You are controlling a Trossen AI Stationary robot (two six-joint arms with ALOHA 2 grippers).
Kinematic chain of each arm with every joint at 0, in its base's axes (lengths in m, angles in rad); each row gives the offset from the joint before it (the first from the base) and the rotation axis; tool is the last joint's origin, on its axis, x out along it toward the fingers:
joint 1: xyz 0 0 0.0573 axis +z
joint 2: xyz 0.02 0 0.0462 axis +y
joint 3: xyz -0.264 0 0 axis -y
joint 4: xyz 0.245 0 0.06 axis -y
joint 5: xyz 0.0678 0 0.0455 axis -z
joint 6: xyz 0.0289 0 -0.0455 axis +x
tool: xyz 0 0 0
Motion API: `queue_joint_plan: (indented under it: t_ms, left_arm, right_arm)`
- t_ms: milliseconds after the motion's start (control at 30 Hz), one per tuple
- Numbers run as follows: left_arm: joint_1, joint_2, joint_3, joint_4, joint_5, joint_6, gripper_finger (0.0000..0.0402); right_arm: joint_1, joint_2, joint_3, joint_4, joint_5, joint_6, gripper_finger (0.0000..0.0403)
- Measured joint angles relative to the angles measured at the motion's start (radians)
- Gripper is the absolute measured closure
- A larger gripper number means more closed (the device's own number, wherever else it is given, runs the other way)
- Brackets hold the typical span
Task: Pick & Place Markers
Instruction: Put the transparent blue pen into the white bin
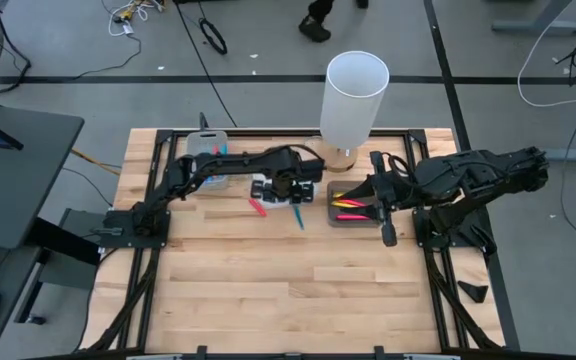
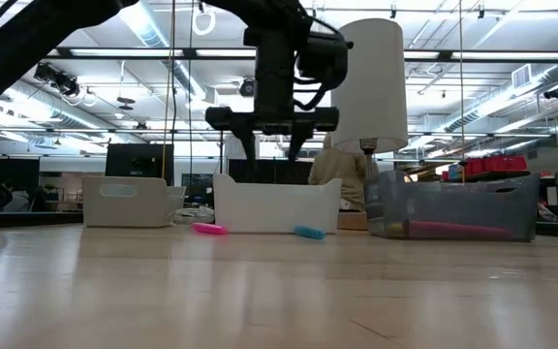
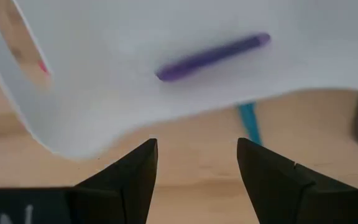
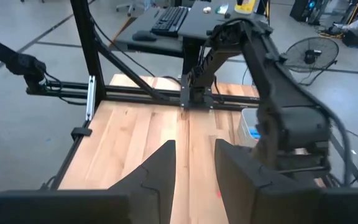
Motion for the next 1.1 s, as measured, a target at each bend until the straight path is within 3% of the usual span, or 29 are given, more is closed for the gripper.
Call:
queue_joint_plan:
  t_ms: [467, 1100]
  left_arm:
    - [-0.134, 0.000, 0.000, 0.145, -0.093, -0.412, 0.0177]
    - [-0.146, 0.026, 0.002, 0.225, -0.121, -0.468, 0.0177]
  right_arm:
    - [0.000, 0.005, 0.000, 0.002, 0.000, 0.000, 0.0289]
    - [0.000, 0.005, 0.000, 0.002, -0.001, 0.001, 0.0289]
